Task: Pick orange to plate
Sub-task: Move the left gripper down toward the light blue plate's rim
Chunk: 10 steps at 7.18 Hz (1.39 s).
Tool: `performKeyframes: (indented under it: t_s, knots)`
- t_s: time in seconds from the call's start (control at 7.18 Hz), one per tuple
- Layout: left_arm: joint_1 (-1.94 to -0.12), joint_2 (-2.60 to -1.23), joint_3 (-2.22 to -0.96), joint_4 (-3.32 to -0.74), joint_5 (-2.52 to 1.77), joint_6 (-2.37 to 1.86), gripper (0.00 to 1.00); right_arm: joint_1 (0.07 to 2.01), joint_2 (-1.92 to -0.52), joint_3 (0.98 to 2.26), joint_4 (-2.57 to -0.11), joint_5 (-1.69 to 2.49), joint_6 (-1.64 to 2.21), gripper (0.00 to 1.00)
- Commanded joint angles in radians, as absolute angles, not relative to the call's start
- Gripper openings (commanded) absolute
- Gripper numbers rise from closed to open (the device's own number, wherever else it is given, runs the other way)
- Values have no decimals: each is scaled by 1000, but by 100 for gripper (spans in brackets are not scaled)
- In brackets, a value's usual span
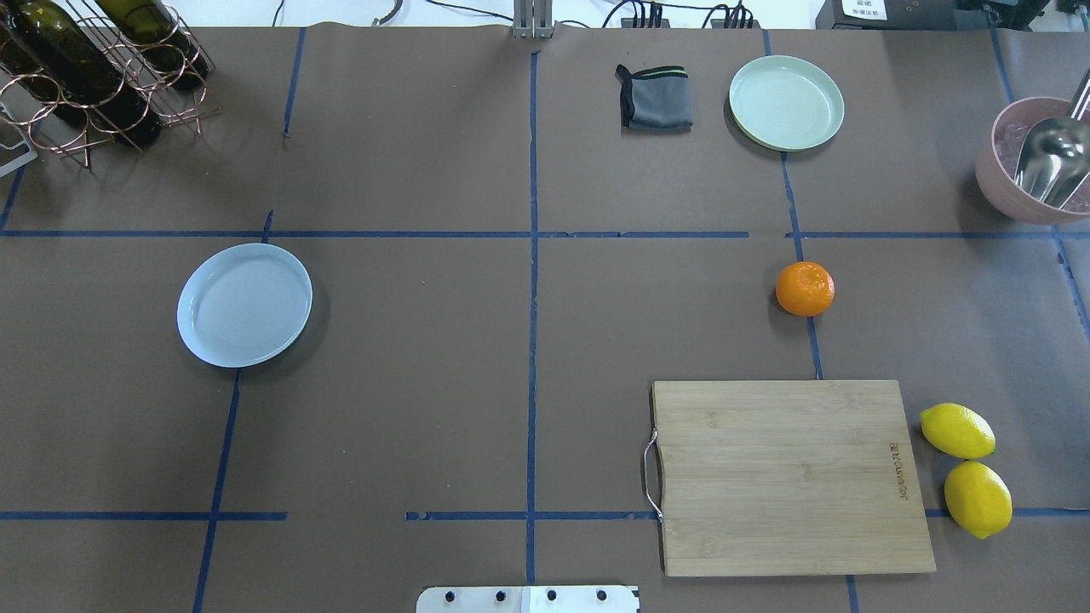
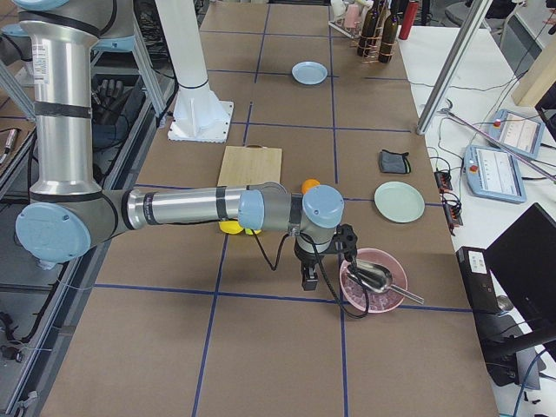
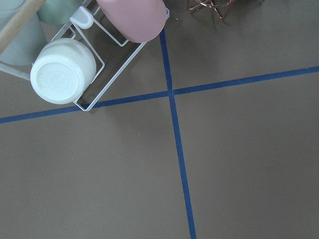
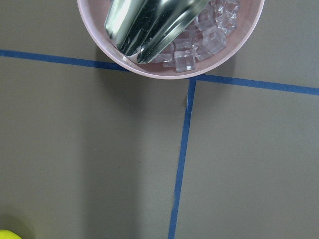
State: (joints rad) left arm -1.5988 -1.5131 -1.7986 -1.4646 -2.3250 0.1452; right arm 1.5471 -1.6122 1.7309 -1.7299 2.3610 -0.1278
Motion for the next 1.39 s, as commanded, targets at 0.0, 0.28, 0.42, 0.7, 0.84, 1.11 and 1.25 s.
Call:
performKeyframes:
  t_s: [0.0,0.28,0.42,0.7,0.84,1.11,1.25]
  knots:
    - [-1598,-1509,-1790,-1497,-2333,146,100,1545,-1612,1730,-1730,2362,-127,100]
    - [-1568,-1506,-1743,-1619,-2541,144,100,1543,-1612,1730,-1730,2364,-127,100]
    - [-1496,-1512,-1706,-1778,-2543,138,100,1525,-1612,1730,-1730,2364,-129,100]
    - [-1324,-1557,-1684,-1865,-2534,-229,100,1506,-1611,1733,-1729,2379,-129,100]
    - [-1219,-1622,-1681,-1884,-2478,-426,100,1505,-1608,1735,-1729,2407,-129,100]
    - [-1042,-1709,-1658,-1890,-2379,-607,100,1494,-1608,1736,-1729,2447,-132,100]
    - [-1023,-1730,-1623,-1890,-2369,-648,100,1459,-1606,1733,-1694,2445,-127,100]
